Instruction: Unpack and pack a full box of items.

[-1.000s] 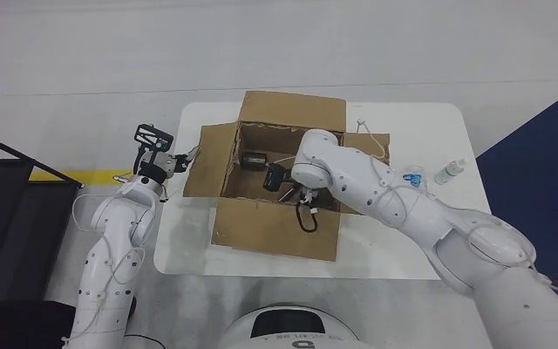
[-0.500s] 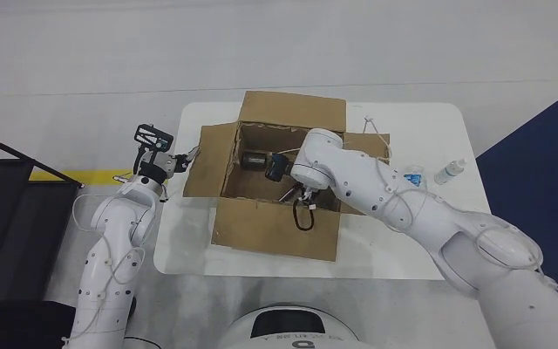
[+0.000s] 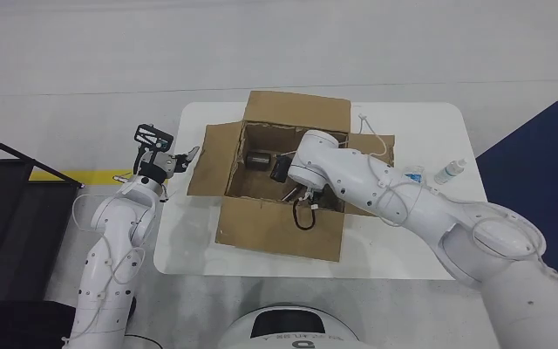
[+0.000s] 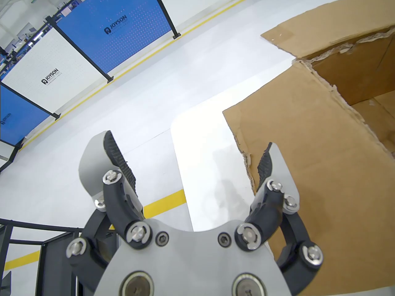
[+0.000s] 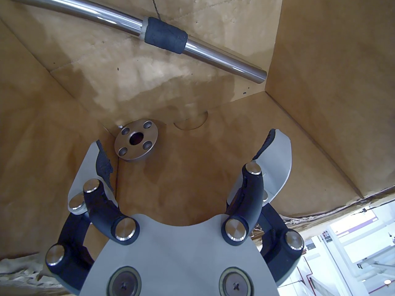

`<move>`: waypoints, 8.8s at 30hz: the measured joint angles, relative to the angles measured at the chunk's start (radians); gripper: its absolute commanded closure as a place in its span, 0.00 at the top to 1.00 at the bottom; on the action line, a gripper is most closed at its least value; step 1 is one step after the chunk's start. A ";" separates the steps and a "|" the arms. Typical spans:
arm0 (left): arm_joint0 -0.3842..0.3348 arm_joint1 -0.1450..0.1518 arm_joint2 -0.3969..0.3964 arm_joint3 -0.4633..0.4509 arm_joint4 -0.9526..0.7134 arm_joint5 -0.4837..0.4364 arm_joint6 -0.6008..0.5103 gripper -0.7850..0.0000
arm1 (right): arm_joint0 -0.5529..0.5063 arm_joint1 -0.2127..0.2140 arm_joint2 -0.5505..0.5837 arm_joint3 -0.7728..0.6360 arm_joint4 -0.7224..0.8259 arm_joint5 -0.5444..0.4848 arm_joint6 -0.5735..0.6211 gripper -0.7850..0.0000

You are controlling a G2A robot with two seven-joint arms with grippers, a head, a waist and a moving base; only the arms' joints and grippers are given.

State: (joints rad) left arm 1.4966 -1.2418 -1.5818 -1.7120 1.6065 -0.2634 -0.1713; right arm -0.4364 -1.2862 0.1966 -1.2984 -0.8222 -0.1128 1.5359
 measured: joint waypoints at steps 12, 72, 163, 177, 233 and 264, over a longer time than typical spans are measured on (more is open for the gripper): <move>0.000 0.000 0.000 0.000 0.000 0.000 0.000 1.00 | -0.070 0.059 0.115 -0.061 -0.049 0.160 -0.155 1.00; 0.000 0.000 0.000 0.000 0.000 0.000 0.000 1.00 | -0.236 0.122 0.343 -0.298 0.068 0.410 -0.019 1.00; 0.000 0.000 0.000 0.000 0.000 0.000 0.000 1.00 | -0.378 -0.017 0.378 -0.042 -0.086 0.774 -0.377 0.48; 0.000 0.000 0.000 0.000 0.000 0.000 0.000 1.00 | -0.293 -0.113 0.325 0.183 -0.014 0.811 -0.414 0.40; 0.000 0.000 0.000 0.000 0.000 0.000 0.000 1.00 | -0.575 -0.077 0.582 -0.133 -0.184 0.922 -0.525 0.22; 0.000 0.000 0.000 0.000 0.000 0.000 0.000 1.00 | -0.453 -0.219 0.475 0.159 -0.103 1.125 -0.728 0.00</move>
State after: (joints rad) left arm 1.4966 -1.2418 -1.5818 -1.7120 1.6065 -0.2634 -0.1713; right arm -0.8899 -1.5053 0.6721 -1.1397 -0.9256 1.0122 0.8081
